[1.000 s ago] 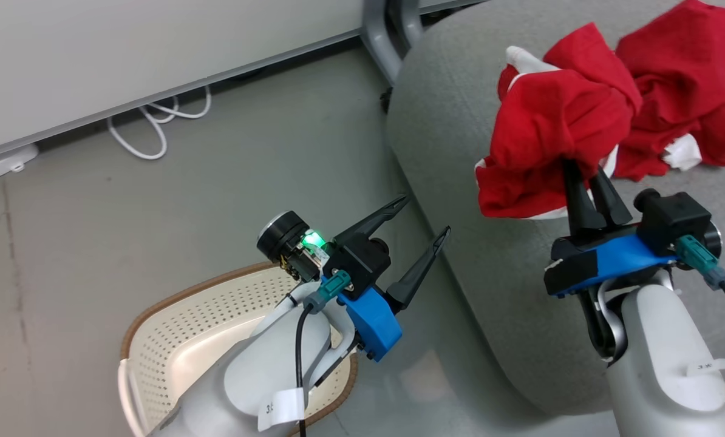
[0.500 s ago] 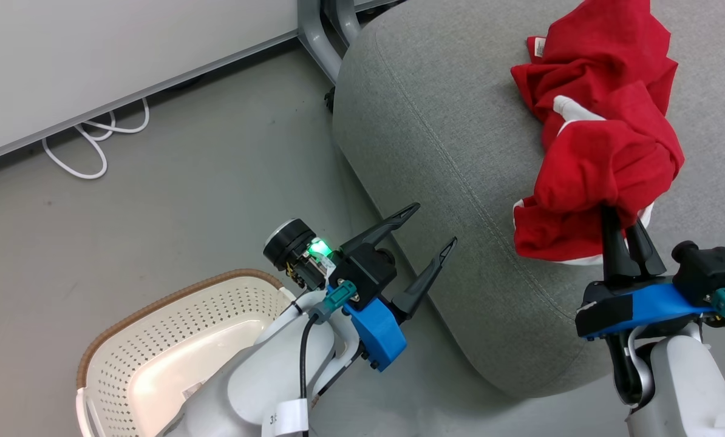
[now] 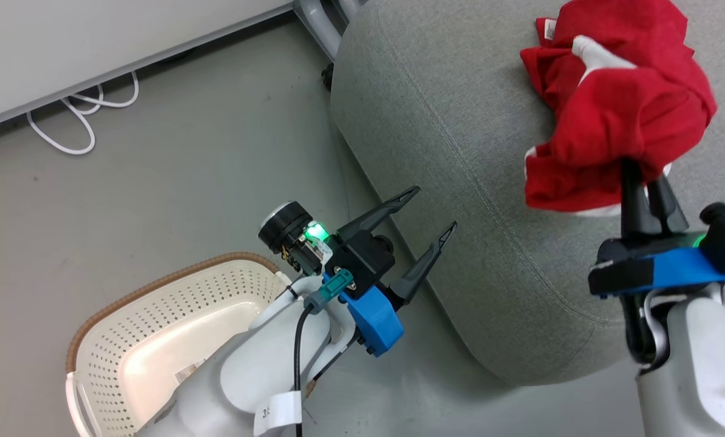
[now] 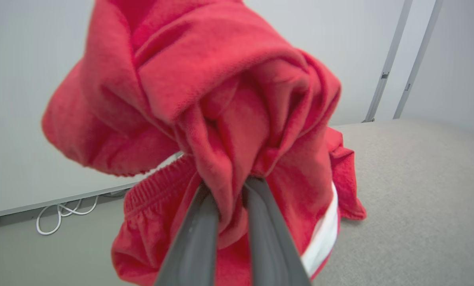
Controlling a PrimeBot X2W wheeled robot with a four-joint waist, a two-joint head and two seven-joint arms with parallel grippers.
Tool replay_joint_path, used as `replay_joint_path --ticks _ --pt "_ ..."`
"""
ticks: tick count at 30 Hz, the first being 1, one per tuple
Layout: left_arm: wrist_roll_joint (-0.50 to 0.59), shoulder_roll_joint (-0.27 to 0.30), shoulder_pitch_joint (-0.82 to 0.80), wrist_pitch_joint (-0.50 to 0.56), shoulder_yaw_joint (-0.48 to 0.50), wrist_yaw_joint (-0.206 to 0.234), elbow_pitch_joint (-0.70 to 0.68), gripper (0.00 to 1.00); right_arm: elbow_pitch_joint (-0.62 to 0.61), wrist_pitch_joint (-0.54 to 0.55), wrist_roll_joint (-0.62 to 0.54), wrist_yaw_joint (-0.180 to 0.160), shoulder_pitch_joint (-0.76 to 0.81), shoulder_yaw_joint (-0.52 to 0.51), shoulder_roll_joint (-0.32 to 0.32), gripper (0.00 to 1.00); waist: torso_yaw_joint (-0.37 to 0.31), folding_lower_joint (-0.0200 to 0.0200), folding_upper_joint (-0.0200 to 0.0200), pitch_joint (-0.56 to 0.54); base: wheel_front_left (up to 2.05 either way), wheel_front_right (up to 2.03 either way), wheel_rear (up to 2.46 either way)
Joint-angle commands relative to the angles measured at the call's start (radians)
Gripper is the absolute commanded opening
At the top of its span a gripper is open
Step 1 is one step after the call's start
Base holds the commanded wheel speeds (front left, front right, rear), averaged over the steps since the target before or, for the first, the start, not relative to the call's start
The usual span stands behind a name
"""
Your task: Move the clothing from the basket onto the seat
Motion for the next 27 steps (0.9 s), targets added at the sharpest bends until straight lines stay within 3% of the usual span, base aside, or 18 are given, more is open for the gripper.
replay_joint_path --ticks 1,8,15,22,27 --pt "0.008 0.008 -0.020 -0.003 0.002 -0.002 -0.007 1.00 -0.013 -0.001 -0.012 0.000 -0.043 -0.011 0.000 0.00 0.008 0.0000 -0.0001 0.028 0.00 0.00 0.00" --pt "0.042 0.048 -0.093 -0.003 0.000 -0.002 -0.032 1.00 -0.080 -0.001 -0.041 0.000 -0.241 -0.122 -0.024 0.00 0.019 0.0000 -0.0001 0.172 0.00 0.00 0.00" --pt "0.068 0.095 -0.187 0.016 -0.012 -0.002 -0.061 1.00 -0.115 -0.001 -0.044 0.000 -0.451 -0.298 -0.119 0.00 0.028 0.0000 -0.0001 0.336 0.00 0.00 0.00" --pt "0.094 0.139 -0.255 0.044 -0.011 -0.001 -0.115 1.00 -0.024 -0.001 -0.046 0.000 -0.581 -0.450 -0.236 0.00 0.034 0.0000 -0.0001 0.463 0.00 0.00 0.00" --pt "0.102 0.171 -0.276 0.069 -0.010 0.005 -0.155 1.00 0.065 -0.001 -0.063 0.000 -0.614 -0.486 -0.258 0.00 0.038 0.0000 -0.0001 0.517 0.00 0.00 0.00"
